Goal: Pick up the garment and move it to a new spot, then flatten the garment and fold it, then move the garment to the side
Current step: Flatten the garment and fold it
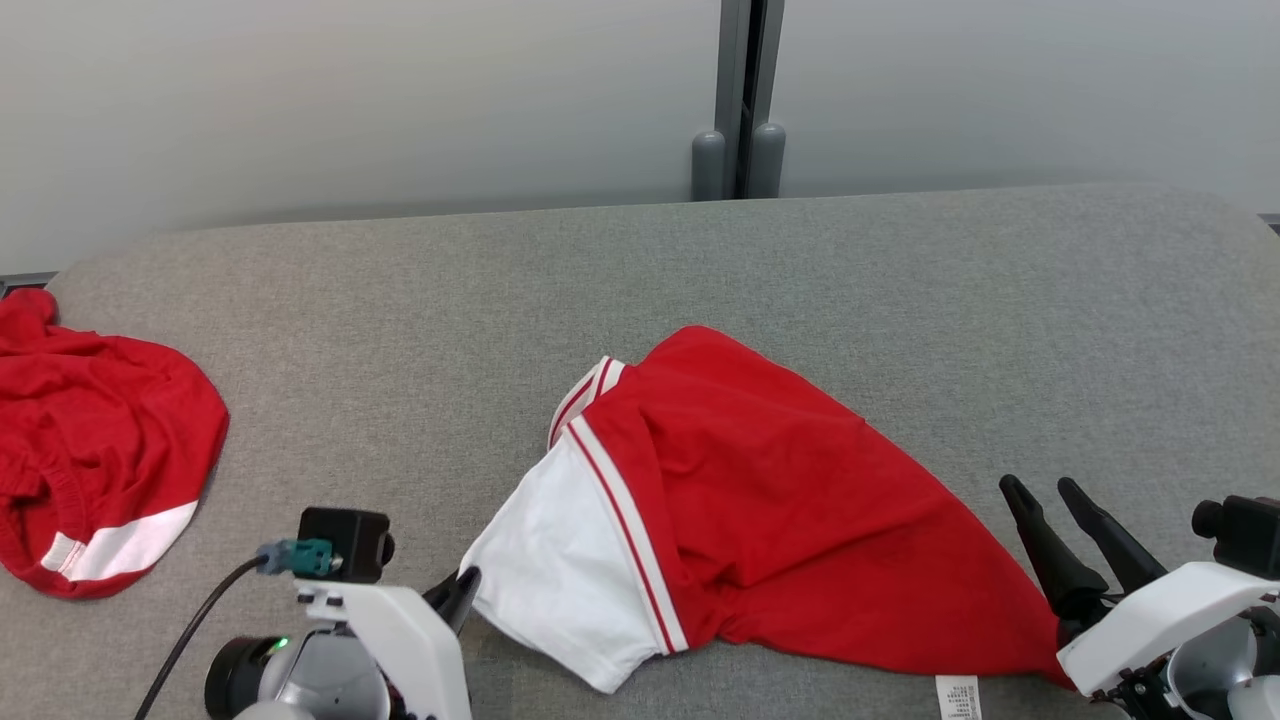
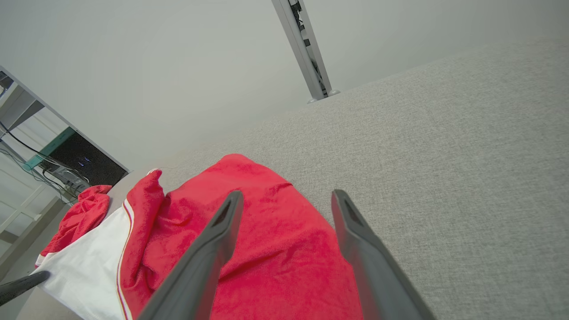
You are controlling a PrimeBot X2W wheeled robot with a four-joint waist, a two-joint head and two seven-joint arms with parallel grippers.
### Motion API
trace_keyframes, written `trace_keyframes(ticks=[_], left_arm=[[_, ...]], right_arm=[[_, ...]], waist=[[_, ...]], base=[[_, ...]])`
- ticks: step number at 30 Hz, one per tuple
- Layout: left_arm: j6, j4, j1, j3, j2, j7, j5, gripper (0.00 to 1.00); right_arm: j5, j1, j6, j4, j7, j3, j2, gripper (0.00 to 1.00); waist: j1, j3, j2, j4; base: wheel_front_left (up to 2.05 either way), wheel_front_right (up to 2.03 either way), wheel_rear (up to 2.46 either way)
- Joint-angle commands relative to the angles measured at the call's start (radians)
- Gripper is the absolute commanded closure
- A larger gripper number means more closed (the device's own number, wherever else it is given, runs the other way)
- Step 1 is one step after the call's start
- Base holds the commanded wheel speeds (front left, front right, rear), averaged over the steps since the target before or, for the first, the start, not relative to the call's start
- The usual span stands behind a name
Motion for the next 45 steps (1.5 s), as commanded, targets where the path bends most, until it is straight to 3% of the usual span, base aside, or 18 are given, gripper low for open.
trace_keyframes(ticks=[1,11,20,21,22,23,27,34,41,45], left_arm=[[0.016,-0.022,0.030,0.012,0.016,0.000,-0.012,1.00],[0.112,-0.093,0.208,0.100,0.083,-0.025,-0.069,1.00],[0.113,-0.005,0.275,0.137,0.092,-0.056,-0.104,1.00],[0.113,0.012,0.282,0.140,0.088,-0.057,-0.111,0.93],[0.113,0.020,0.285,0.139,0.087,-0.056,-0.112,0.13],[0.111,0.024,0.284,0.137,0.087,-0.056,-0.112,0.00],[0.107,0.011,0.253,0.146,0.080,-0.083,-0.098,0.00],[0.150,-0.070,0.197,0.188,0.098,-0.192,-0.012,0.00],[0.110,-0.125,0.170,0.223,0.078,-0.406,0.078,0.00],[0.116,-0.119,0.179,0.257,0.057,-0.549,0.122,0.00]], right_arm=[[-0.008,0.013,0.000,-0.004,0.004,-0.007,-0.006,0.00],[-0.021,0.025,0.000,-0.025,0.031,-0.031,-0.005,0.00],[-0.028,0.033,0.000,-0.033,0.042,-0.047,0.008,0.00],[-0.028,0.032,0.000,-0.035,0.046,-0.051,0.009,0.00],[-0.029,0.032,0.000,-0.036,0.046,-0.052,0.010,0.00],[-0.030,0.033,0.000,-0.038,0.047,-0.054,0.009,0.00],[-0.042,0.037,0.000,-0.048,0.038,-0.064,0.007,0.00],[-0.059,0.036,0.000,-0.086,-0.012,-0.120,0.014,0.00],[-0.102,0.068,0.000,-0.137,-0.070,-0.230,0.003,0.00],[-0.133,0.089,0.000,-0.187,-0.157,-0.244,0.033,0.00]], waist=[[0.0000,0.001,-0.0001,0.004],[0.0000,-0.008,-0.0001,0.002],[0.0000,-0.008,-0.0001,-0.001],[0.0000,-0.007,-0.0001,-0.002],[0.0000,-0.006,-0.0001,-0.002],[0.0000,-0.006,-0.0001,-0.003],[0.0000,-0.011,-0.0001,-0.006],[0.0000,-0.035,-0.0001,-0.024],[0.0000,-0.037,-0.0001,-0.048],[0.0000,-0.037,-0.0001,-0.056]], base=[[0.00,0.00,0.00],[0.00,0.00,0.00],[0.00,0.00,0.00],[0.00,0.00,0.00],[0.00,0.00,0.00],[0.00,0.00,0.00],[0.00,0.00,0.00],[0.00,0.00,0.00],[0.00,0.00,0.00],[0.00,0.00,0.00]])
